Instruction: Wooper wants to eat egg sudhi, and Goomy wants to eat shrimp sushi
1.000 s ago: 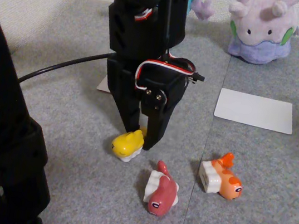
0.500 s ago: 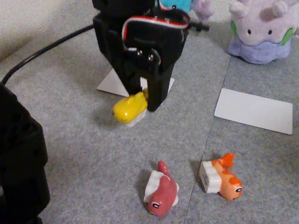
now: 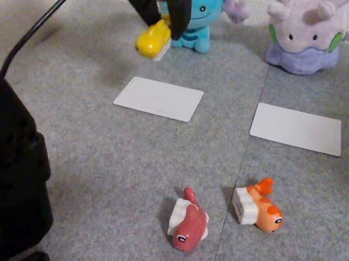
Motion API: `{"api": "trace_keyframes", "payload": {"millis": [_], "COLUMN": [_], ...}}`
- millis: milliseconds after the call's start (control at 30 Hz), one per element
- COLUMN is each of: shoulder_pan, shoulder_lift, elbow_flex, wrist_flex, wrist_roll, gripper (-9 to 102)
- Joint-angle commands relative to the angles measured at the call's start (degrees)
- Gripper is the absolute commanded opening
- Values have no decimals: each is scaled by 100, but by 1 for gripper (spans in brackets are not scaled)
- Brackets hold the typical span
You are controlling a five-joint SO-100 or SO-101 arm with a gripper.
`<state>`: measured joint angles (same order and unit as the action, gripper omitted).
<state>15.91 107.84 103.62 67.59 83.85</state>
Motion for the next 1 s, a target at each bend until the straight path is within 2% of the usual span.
{"api": "trace_keyframes", "payload": {"millis": [0,400,833,967], "shoulder_pan": [-141,-431,-633,-615], "shoulder_lift": [-457,-3164,-4526,-4711], "elbow_flex": [-703,-2391,-3419,-3454], "wrist_flex": [35,-79,-97,-343], "wrist_roll": [44,-62,-53,-62], "gripper": [1,1,1,1]}}
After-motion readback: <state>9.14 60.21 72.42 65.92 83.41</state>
